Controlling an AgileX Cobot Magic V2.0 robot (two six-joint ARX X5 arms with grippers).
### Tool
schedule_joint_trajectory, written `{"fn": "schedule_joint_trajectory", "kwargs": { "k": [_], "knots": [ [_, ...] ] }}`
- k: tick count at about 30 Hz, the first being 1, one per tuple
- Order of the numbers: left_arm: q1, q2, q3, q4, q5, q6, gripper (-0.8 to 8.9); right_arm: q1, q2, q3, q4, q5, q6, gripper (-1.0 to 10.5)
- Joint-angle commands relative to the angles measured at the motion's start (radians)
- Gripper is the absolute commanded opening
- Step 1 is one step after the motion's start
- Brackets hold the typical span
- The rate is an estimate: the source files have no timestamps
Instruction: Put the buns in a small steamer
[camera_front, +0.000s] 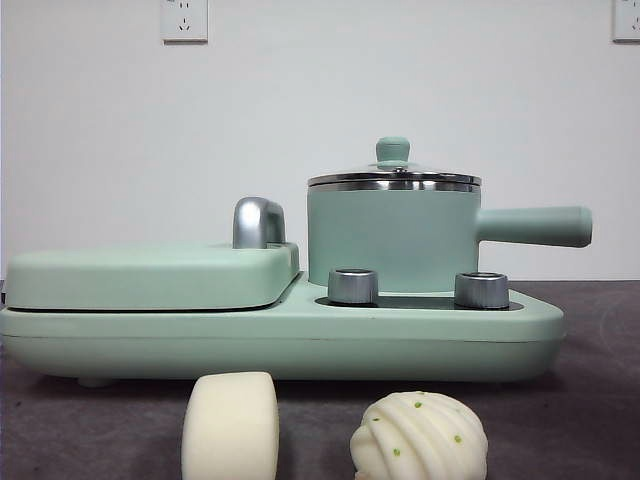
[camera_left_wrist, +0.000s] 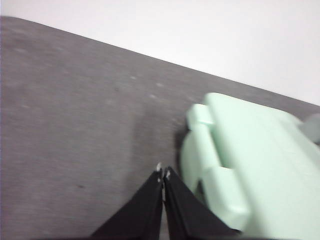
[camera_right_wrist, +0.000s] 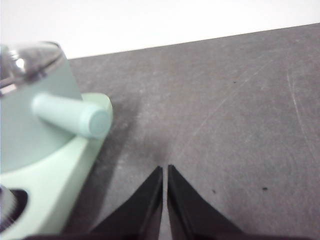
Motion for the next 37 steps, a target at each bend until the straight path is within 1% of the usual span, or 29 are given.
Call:
{"fn": "schedule_joint_trajectory", "kwargs": {
  "k": [1, 5, 7, 10, 13, 16, 22, 27, 30, 32, 34, 36, 37],
  "knots": [
    [-0.01, 0.0, 0.033, 0.014, 0.048, -0.06, 0.07, 0.007, -0.002, 0.068, 0.002, -0.003, 0.066, 0.1],
    [-0.028, 0.014, 0.099, 0.008, 0.098, -0.117, 0.07, 0.011, 0.009, 0.179, -0.06, -0.005, 0.126, 0.1],
    [-0.037, 0.036, 0.141, 0.006, 0.12, -0.135, 0.08, 0.011, 0.027, 0.245, -0.108, -0.019, 0.13, 0.1],
    [-0.048, 0.095, 0.229, -0.021, 0.152, -0.135, 0.08, 0.011, 0.076, 0.354, -0.178, -0.067, 0.127, 0.1],
    [-0.056, 0.177, 0.334, -0.071, 0.186, -0.127, 0.08, 0.011, 0.14, 0.459, -0.232, -0.135, 0.111, 0.1],
    [-0.061, 0.274, 0.446, -0.116, 0.247, -0.101, 0.08, 0.011, 0.216, 0.558, -0.281, -0.226, 0.082, 0.1],
    [-0.061, 0.474, 0.662, -0.204, 0.412, 0.006, 0.07, 0.011, 0.386, 0.747, -0.395, -0.409, 0.002, 0.1],
    [-0.061, 0.615, 0.795, -0.26, 0.578, 0.039, 0.07, 0.011, 0.493, 0.867, -0.473, -0.532, -0.066, 0.1],
    [-0.064, 0.679, 0.845, -0.278, 0.655, 0.039, 0.07, 0.011, 0.524, 0.905, -0.476, -0.579, -0.073, 0.1],
    [-0.071, 0.707, 0.858, -0.277, 0.664, 0.039, 0.1, 0.01, 0.529, 0.911, -0.476, -0.578, -0.073, 0.1],
    [-0.074, 0.724, 0.858, -0.278, 0.664, 0.039, 0.45, 0.01, 0.529, 0.911, -0.482, -0.578, -0.073, 0.2],
    [-0.074, 0.738, 0.858, -0.282, 0.664, 0.042, 1.24, 0.01, 0.529, 0.911, -0.492, -0.578, -0.073, 0.4],
    [-0.074, 0.744, 0.858, -0.282, 0.664, 0.042, 1.88, 0.011, 0.529, 0.911, -0.496, -0.577, -0.073, 0.8]
  ]
}}
